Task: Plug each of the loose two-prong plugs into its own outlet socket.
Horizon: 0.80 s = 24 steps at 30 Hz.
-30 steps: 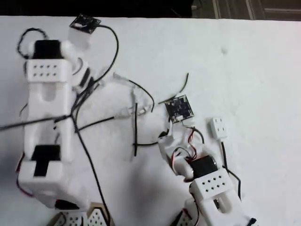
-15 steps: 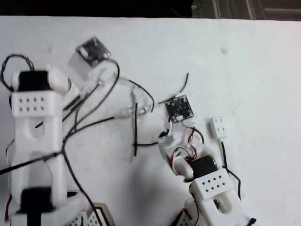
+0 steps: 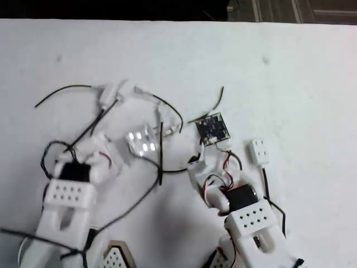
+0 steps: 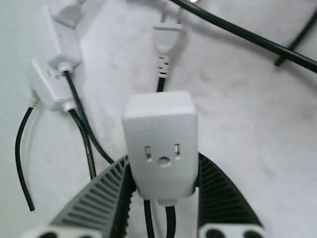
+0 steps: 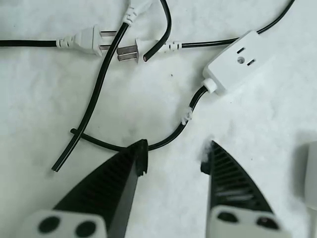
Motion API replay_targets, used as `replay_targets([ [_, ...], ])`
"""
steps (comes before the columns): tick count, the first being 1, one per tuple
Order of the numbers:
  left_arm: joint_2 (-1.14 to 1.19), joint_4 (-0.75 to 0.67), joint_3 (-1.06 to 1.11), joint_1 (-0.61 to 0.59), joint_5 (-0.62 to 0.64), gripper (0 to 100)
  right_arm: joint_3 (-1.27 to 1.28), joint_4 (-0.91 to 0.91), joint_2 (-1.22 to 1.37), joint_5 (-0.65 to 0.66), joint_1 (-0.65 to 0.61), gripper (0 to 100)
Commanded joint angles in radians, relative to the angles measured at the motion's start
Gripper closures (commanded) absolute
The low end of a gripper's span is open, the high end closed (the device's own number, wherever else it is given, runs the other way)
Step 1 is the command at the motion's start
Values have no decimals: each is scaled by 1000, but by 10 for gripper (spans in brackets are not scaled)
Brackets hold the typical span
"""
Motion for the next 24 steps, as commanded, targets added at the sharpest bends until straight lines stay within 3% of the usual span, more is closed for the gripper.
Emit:
replay_targets([
  [1,-156,46,77,16,-21,850,-6,-15,1,-2,7,819],
  [5,-294,141,80,-38,49,696,-6,-15,1,-2,8,819],
  [12,-545,239,80,-59,57,695,-6,-15,1,-2,8,819],
  [19,-584,138,109,-96,164,809,-6,-15,1,-2,8,819],
  [24,-584,49,183,-97,230,815,-6,-15,1,-2,8,819],
])
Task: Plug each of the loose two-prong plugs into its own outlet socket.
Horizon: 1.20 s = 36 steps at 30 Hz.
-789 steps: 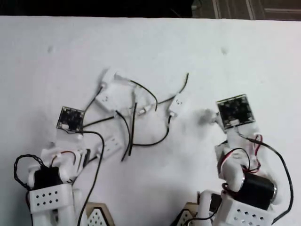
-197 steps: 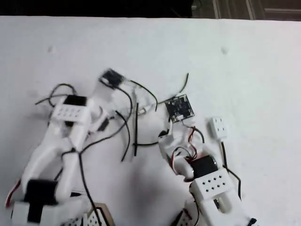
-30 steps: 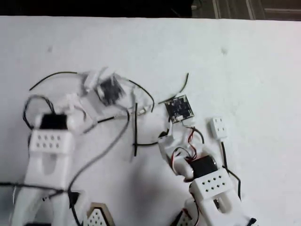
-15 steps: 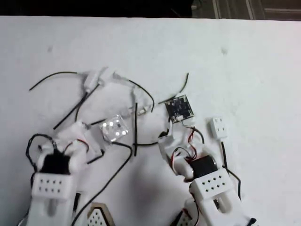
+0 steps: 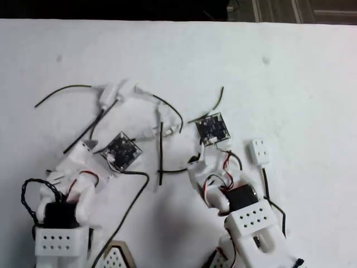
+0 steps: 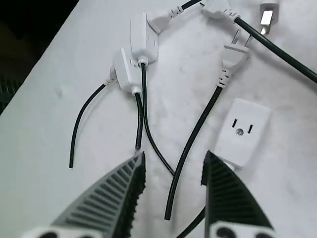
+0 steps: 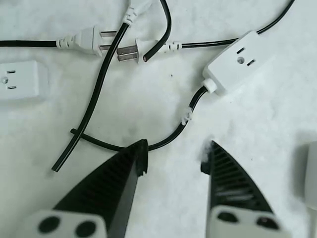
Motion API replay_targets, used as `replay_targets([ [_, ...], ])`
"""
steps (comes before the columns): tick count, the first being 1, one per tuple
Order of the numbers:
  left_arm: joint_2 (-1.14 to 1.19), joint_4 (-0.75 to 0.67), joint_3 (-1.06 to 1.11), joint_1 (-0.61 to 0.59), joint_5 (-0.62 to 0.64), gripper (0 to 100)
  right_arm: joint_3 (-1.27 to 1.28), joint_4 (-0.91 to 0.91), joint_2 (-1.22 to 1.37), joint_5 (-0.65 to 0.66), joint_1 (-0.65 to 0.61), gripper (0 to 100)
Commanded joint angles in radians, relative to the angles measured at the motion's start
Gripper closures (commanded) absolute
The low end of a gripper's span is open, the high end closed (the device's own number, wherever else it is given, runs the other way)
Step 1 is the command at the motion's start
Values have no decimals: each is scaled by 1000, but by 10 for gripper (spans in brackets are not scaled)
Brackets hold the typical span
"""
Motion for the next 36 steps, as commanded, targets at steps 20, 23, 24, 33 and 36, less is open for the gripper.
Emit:
replay_targets([
  [20,759,-83,-397,-8,213,854,-6,-15,2,-2,8,819],
  [23,937,-52,-496,-8,212,854,-6,-15,2,-2,8,819],
  [24,992,-51,-523,-8,212,854,-6,-15,2,-2,8,819],
  [33,1259,-51,-620,5,215,854,-6,-15,2,-2,8,819],
  [36,1257,-34,-605,28,221,854,-6,-15,2,-2,8,819],
])
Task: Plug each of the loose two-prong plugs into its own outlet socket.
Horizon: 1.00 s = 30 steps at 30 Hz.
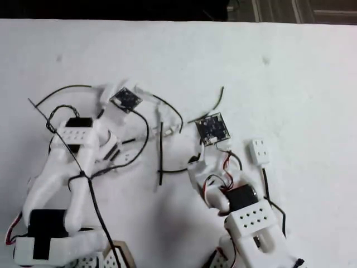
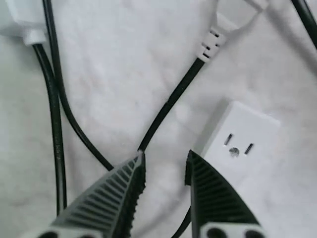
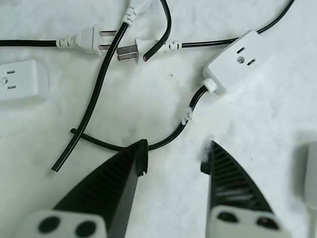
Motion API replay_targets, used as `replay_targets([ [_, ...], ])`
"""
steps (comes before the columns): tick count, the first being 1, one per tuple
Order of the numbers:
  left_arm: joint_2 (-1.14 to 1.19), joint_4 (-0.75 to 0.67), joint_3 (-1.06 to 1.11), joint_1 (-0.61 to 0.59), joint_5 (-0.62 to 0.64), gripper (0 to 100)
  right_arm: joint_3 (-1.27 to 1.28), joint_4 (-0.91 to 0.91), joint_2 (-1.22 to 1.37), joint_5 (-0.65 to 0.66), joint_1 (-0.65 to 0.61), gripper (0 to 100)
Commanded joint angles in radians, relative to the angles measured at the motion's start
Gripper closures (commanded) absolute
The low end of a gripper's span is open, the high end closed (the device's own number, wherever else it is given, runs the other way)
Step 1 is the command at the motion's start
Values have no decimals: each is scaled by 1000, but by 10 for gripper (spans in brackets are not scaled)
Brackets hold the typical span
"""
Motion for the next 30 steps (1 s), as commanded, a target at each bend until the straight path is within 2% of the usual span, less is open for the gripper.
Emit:
replay_targets([
  [1,4,35,-23,47,12,854,-6,-15,2,-2,8,819],
  [8,-110,144,23,171,57,930,-6,-15,1,-2,10,819],
  [19,-684,170,373,372,169,810,-6,-16,-5,29,47,819],
  [21,-774,184,402,369,169,798,-6,-16,-5,29,47,819],
  [24,-869,196,400,298,164,793,-6,-16,-5,29,47,819],
  [30,-819,176,407,248,107,739,-6,-16,-5,31,47,819],
])
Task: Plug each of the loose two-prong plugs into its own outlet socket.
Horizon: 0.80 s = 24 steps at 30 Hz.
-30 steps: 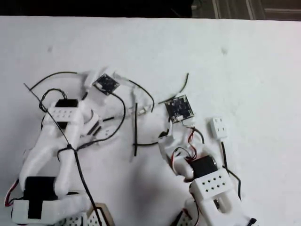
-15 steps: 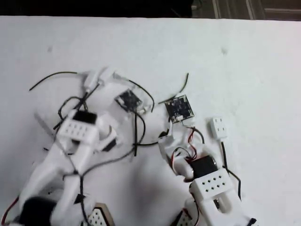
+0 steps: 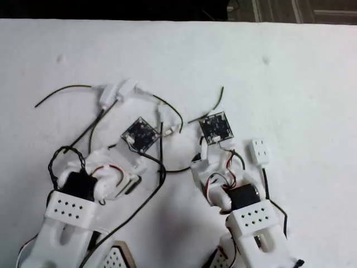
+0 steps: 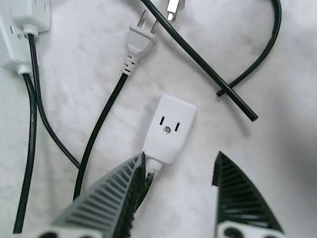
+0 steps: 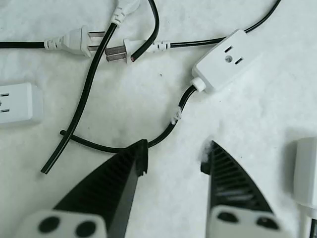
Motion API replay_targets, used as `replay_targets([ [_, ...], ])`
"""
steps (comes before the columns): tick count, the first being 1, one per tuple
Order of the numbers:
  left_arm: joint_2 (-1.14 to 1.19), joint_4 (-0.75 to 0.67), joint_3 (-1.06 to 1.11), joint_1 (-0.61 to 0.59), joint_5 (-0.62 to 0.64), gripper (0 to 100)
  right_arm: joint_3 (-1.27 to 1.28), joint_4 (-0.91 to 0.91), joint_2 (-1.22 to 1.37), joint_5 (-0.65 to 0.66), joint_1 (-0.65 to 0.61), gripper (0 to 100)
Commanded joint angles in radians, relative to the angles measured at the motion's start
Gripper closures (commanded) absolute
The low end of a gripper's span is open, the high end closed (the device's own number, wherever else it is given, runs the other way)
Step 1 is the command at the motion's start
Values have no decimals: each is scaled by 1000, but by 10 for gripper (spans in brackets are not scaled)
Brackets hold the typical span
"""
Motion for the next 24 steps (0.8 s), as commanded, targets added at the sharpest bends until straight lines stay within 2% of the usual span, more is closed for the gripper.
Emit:
replay_targets([
  [1,58,-14,2,-16,-41,736,-6,-16,-5,12,10,819],
  [6,213,-54,-3,-15,-126,733,-6,-16,-5,12,10,819],
  [11,395,-137,-34,-18,-146,732,-6,-16,-5,14,10,819],
  [16,674,-132,-206,-24,-138,735,-6,-16,-2,14,10,819],
  [19,829,-81,-344,-35,-107,736,-6,-16,-1,14,10,819],
  [24,966,-74,-502,-94,-84,733,-6,-16,1,14,10,819],
])
